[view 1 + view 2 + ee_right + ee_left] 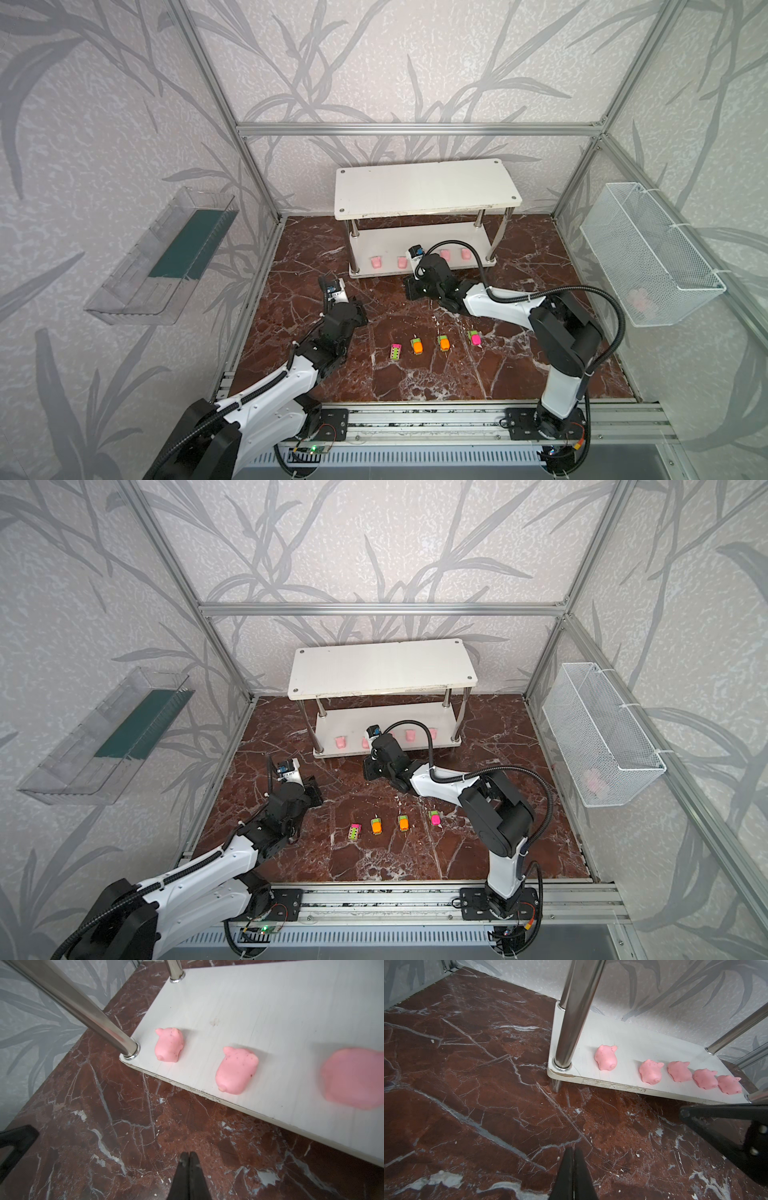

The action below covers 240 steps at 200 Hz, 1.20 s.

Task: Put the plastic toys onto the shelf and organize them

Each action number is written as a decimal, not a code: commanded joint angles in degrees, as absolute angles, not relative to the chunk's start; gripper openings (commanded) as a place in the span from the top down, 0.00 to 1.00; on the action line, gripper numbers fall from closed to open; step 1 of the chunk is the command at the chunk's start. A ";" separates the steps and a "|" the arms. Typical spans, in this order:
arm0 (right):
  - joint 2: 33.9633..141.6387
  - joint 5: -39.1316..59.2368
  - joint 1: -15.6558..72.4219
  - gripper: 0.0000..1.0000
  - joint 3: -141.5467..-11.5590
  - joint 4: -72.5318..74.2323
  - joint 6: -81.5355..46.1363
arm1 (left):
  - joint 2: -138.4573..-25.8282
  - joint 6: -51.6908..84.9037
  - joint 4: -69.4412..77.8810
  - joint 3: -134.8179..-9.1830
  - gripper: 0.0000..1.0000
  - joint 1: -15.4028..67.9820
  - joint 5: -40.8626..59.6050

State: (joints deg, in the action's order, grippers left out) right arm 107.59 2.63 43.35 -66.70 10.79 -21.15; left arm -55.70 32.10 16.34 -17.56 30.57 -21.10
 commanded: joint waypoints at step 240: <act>117.83 -0.37 39.66 1.00 -80.48 4.09 -17.19 | -59.59 33.38 21.29 -16.71 1.00 27.14 -18.36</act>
State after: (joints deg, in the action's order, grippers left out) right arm 116.42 -0.43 39.97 -78.32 5.04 -17.47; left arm -59.27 32.80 20.23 -16.32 27.59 -18.28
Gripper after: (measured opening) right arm 0.046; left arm 0.047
